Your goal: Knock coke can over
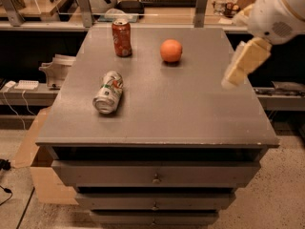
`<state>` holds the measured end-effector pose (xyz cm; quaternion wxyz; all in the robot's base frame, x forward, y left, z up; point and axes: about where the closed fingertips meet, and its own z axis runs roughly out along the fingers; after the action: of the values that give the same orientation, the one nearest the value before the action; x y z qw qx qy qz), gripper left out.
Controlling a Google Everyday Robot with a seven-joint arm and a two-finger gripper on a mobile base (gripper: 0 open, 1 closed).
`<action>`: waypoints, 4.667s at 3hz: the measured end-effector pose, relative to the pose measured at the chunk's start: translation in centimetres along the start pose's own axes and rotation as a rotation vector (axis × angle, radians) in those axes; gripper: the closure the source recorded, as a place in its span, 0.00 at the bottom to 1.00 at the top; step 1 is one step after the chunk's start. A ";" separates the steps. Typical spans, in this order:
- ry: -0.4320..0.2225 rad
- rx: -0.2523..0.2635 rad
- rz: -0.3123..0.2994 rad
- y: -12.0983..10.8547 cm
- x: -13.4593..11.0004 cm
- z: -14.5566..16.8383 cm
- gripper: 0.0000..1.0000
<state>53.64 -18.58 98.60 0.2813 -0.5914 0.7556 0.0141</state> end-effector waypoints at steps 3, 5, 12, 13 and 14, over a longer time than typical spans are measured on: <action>-0.239 0.044 0.032 -8.2 -6.7 2.1 0.00; -0.437 0.043 0.199 -10.3 -10.9 8.1 0.00; -0.699 0.085 0.351 -15.6 -26.9 25.6 0.00; -0.710 0.101 0.377 -16.2 -27.0 26.6 0.00; -0.717 0.107 0.382 -16.5 -27.4 27.6 0.00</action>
Offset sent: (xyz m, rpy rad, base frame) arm 0.0661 0.0359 0.0089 0.1604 -0.0348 0.0238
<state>83.71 10.57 92.61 0.5497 -0.3827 0.7053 0.2320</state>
